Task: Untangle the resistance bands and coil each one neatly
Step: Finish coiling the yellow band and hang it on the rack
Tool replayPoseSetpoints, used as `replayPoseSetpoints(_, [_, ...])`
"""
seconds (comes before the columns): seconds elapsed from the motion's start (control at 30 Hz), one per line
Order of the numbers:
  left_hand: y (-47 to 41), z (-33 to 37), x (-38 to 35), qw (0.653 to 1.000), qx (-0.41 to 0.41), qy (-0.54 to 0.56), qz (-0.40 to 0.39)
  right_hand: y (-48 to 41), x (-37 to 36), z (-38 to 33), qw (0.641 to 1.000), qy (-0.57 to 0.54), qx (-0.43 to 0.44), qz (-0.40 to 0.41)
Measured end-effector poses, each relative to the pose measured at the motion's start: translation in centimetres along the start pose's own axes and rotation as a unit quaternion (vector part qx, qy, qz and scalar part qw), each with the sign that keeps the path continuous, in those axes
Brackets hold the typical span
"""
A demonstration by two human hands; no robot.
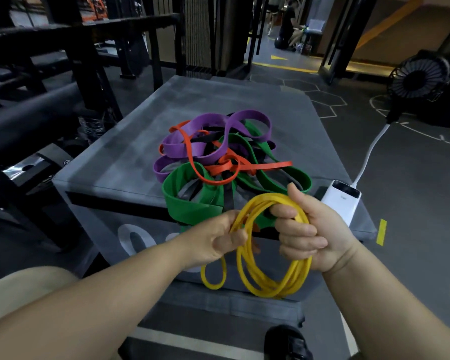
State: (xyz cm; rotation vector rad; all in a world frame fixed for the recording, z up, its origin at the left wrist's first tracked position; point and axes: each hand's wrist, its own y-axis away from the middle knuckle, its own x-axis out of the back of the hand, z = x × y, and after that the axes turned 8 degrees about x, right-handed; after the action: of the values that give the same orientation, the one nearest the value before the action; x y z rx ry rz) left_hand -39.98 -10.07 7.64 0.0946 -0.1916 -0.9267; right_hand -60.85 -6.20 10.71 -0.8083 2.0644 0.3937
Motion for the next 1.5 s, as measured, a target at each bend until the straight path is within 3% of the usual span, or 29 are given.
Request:
replayPoseSetpoints(0.1, [-0.1,0.2,-0.6,0.998,0.045,-0.021,0.033,0.1,0.2,-0.1,1.000,0.003,0.004,0.019])
replayPoseSetpoints(0.23, [-0.7,-0.1,-0.1,0.987,0.082,-0.069,0.123,0.8,-1.0,-0.5,0.982,0.124,0.032,0.139])
replayPoseSetpoints(0.33, [-0.7,0.3,0.4,0.976,0.089,-0.159,0.123,1.1,-1.3,-0.9,0.964,0.164,0.088,0.189])
replayPoseSetpoints(0.4, [-0.6,0.5,0.5,0.974,0.095,-0.190,0.082,1.2,-1.2,-1.2,0.959,0.168,0.119,0.193])
replayPoseSetpoints(0.57, [-0.6,0.6,0.6,0.980,0.089,-0.166,0.067,1.3,-0.9,-1.8,0.941,0.179,0.150,0.246])
replayPoseSetpoints(0.73, [-0.8,0.0,-0.1,0.990,0.070,-0.065,0.104,0.7,-1.5,-2.3,0.935,0.069,0.168,0.305])
replayPoseSetpoints(0.9, [-0.6,-0.1,-0.4,0.991,0.079,-0.024,0.105,0.9,-1.2,-2.7,0.943,0.041,0.178,0.280])
replayPoseSetpoints(1.17, [-0.7,-0.6,0.7,0.982,0.047,-0.020,0.179,2.9,-0.3,-4.2,0.950,0.037,0.187,0.246])
replayPoseSetpoints(1.37, [-0.5,-0.5,2.0,0.973,0.029,-0.037,0.227,5.3,2.3,-5.9,0.980,-0.040,0.151,0.127])
replayPoseSetpoints(1.5, [-0.3,-1.0,3.0,0.964,0.015,-0.050,0.260,6.4,2.7,-6.4,0.972,-0.036,0.160,0.169])
